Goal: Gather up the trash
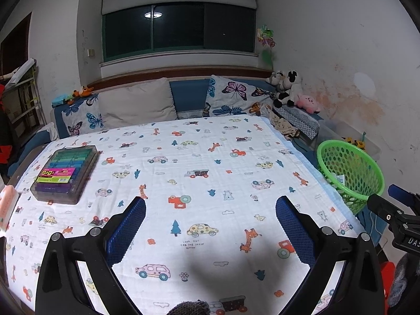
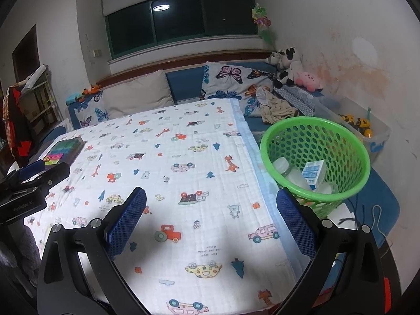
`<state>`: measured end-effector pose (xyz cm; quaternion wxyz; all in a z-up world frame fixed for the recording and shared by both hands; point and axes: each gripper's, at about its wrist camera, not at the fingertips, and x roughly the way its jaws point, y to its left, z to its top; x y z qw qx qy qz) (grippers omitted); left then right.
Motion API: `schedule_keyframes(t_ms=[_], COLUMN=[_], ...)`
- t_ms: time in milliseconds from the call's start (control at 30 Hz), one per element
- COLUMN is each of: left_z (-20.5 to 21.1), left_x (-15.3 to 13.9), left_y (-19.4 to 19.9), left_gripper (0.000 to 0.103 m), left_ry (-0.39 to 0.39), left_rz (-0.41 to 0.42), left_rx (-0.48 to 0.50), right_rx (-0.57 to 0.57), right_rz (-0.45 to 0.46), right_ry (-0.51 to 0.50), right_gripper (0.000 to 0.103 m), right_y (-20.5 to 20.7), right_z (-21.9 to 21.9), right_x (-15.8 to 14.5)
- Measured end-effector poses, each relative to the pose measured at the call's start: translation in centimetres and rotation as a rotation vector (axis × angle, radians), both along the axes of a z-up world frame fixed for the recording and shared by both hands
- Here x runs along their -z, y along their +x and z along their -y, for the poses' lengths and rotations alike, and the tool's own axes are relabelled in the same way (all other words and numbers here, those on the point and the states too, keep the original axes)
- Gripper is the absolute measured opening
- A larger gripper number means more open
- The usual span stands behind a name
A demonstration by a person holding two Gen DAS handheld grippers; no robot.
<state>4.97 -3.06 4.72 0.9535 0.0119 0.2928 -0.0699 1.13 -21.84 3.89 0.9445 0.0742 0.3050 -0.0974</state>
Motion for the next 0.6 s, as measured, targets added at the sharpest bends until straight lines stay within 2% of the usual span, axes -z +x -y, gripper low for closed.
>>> schedule_keyframes(t_ms=[600], left_z=[-0.22], left_x=[0.24], left_y=[0.18], left_gripper=[0.096], left_ry=[0.004], left_rz=[0.001], left_rx=[-0.017], right_rx=[-0.011], right_rz=[-0.004], right_ry=[0.006], right_gripper=[0.099], right_y=[0.33], right_z=[-0.23], right_x=[0.19])
